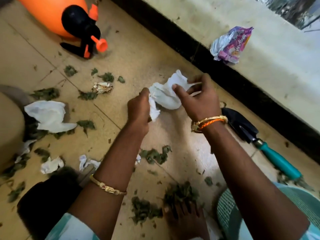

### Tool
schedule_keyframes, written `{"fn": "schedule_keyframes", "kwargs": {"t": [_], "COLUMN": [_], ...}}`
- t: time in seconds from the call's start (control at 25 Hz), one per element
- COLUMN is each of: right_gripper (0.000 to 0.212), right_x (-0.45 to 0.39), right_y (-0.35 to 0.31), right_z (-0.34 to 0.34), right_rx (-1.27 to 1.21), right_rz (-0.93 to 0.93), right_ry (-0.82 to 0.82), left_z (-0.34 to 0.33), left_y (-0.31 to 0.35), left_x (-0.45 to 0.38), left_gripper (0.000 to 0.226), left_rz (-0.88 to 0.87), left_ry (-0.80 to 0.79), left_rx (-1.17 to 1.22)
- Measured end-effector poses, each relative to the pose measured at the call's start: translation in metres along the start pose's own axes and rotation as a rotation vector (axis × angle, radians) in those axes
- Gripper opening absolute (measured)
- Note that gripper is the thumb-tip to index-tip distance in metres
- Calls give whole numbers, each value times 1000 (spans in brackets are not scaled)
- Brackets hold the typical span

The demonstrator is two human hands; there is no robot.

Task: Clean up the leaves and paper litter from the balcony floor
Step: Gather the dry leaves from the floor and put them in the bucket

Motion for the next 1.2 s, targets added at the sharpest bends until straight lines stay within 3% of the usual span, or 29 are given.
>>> {"fn": "schedule_keyframes", "kwargs": {"t": [0.08,0.16,0.2,0.28,0.4,0.52,0.6,0.68,0.76,0.88,1.0,1.12,1.2], "right_gripper": [62,90,93,78,33,24,23,23,32,60,78,68,45], "right_x": [-10,-17,-18,-22,-28,-37,-33,-17,5,37,50,38,23], "right_y": [-14,-4,5,17,11,4,0,-16,-36,-37,-24,-32,-53], "right_z": [-1,-28,-42,-54,-42,0,15,12,-10,-63,-80,-60,-21], "right_rx": [276,580,684,745,565,254,35,15,161,242,238,203,165], "right_rz": [146,140,142,205,376,224,118,177,377,539,496,477,584], "right_ry": [-58,-298,-394,-454,-335,-63,21,30,-30,-391,-595,-505,-236], "left_z": [11,13,12,10,22,29,21,8,-9,-32,-42,-45,-40], "left_y": [2,8,13,24,30,26,26,26,25,27,22,16,18], "left_x": [-7,-12,-13,-12,-17,-20,-16,-6,9,25,20,11,2], "left_gripper": [16,15,14,15,30,54,59,59,56,51,60,41,23], "left_rz": [79,119,121,82,21,60,78,96,109,84,54,38,10], "left_ry": [-38,-113,-157,-234,-214,-211,-261,-321,-404,-505,-532,-501,-410], "left_rx": [70,191,280,361,171,117,137,109,121,108,43,23,-11]}}
Point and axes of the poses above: each hand's wrist, its own x-axis away from the middle knuckle, its own z-axis out of the back of the hand, y = z × x, the point moved 9 cm from there along -x, towards the middle knuckle, and after that the axes turned 11 degrees about -x, right-handed, at the moved point
